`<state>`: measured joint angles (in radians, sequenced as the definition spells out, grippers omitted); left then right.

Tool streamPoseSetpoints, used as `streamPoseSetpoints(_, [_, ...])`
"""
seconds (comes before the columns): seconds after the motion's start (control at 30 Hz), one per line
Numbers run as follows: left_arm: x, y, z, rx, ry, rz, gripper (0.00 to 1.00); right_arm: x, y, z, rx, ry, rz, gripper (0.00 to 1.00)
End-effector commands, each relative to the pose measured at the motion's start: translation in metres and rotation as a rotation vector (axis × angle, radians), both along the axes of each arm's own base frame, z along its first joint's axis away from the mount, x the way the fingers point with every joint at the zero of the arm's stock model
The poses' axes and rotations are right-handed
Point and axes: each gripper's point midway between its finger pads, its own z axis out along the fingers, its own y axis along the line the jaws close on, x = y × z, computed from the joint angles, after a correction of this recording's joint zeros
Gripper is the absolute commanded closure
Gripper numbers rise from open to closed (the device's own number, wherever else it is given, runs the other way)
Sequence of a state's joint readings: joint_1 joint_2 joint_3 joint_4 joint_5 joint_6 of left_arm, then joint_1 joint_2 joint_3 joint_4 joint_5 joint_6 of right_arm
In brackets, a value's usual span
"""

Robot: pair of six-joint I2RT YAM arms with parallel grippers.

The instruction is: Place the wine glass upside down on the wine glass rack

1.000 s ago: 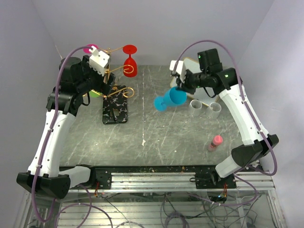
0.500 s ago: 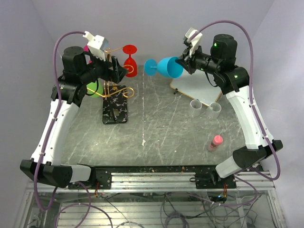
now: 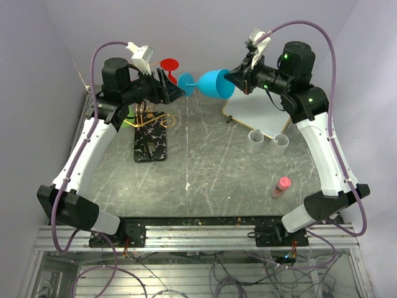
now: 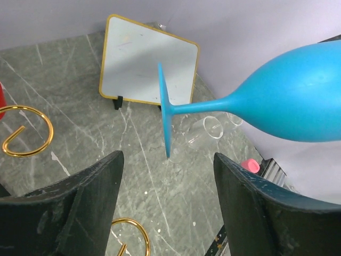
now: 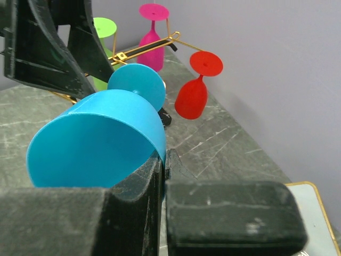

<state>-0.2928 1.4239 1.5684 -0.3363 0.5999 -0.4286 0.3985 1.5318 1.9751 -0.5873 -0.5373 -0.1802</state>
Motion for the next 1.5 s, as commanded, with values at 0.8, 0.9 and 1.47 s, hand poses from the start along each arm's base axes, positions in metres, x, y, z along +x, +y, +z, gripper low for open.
streamPoseSetpoints(0.8, [-0.011,-0.021,-0.008,-0.03,0.011,-0.106,0.93,-0.019,0.008,0.009,0.022,-0.029,0.104,1.0])
streamPoseSetpoints(0.9, [-0.012,-0.02,-0.008,-0.025,-0.002,-0.103,0.93,-0.019,0.007,0.007,0.015,-0.031,0.106,1.0])
streamPoseSetpoints(1.47, [-0.008,0.003,-0.005,0.048,-0.06,-0.005,0.93,-0.036,0.003,0.008,-0.028,-0.066,0.15,0.53])
